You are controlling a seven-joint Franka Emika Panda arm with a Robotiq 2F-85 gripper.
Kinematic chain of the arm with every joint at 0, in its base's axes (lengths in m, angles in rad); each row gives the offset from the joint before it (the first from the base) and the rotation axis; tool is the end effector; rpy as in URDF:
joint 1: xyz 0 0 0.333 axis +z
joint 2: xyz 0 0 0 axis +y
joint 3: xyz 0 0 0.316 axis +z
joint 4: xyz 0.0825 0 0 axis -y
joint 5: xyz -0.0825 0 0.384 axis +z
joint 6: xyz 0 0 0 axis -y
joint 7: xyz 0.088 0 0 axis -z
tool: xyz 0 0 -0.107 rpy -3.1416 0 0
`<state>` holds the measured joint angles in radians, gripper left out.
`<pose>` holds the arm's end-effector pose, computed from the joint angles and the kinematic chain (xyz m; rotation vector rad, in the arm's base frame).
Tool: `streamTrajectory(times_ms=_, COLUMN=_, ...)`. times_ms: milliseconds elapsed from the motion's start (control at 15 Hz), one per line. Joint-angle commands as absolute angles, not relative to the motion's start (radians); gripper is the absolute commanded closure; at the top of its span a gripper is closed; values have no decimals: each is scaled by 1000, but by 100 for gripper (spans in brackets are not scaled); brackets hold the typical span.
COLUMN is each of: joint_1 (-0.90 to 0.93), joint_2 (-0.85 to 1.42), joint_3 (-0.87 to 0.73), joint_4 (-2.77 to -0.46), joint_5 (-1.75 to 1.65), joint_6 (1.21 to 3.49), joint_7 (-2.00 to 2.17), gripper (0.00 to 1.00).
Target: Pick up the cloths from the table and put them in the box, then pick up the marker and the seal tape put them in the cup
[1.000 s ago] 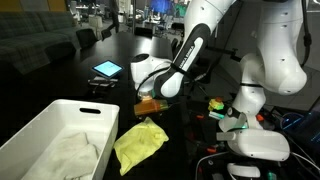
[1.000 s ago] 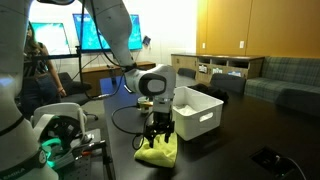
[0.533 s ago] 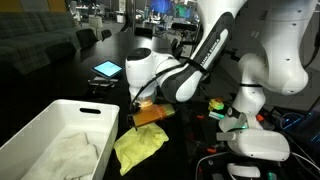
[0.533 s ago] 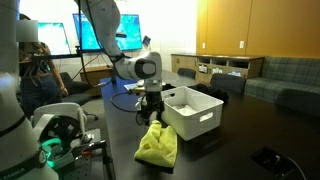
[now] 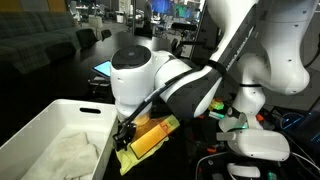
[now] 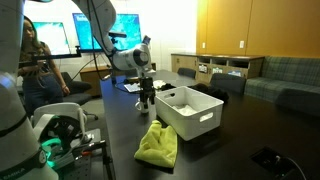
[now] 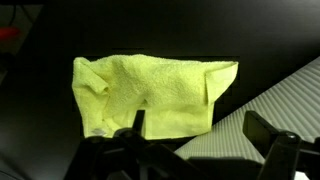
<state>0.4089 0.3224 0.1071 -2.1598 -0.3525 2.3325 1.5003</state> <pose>0.4818 0.2670 0.2361 2.7216 -1.0313 0.1391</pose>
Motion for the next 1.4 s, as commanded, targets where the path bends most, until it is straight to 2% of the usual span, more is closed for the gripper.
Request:
streamTrajectory(times_ms=0, joint_1=424, joint_2=394, joint_3=124, joint_4=-2057, joint_5=-439, joint_6=2300, joint_7=1393, gripper=0)
streamTrajectory(times_ms=333, joint_1=438, joint_2=455, joint_3=115, joint_4=-2025, joint_5=-533, joint_6=2364, joint_7=1217, gripper=0)
streamTrajectory(times_ms=867, joint_1=438, joint_2=482, joint_3=89, joint_4=-2140, joint_5=-528, joint_6=2596, joint_7=1047, gripper=0)
streamTrajectory(times_ms=1333, joint_1=454, joint_2=511, joint_3=37, joint_4=-2203, joint_5=-520, joint_6=2709, joint_7=988, gripper=0)
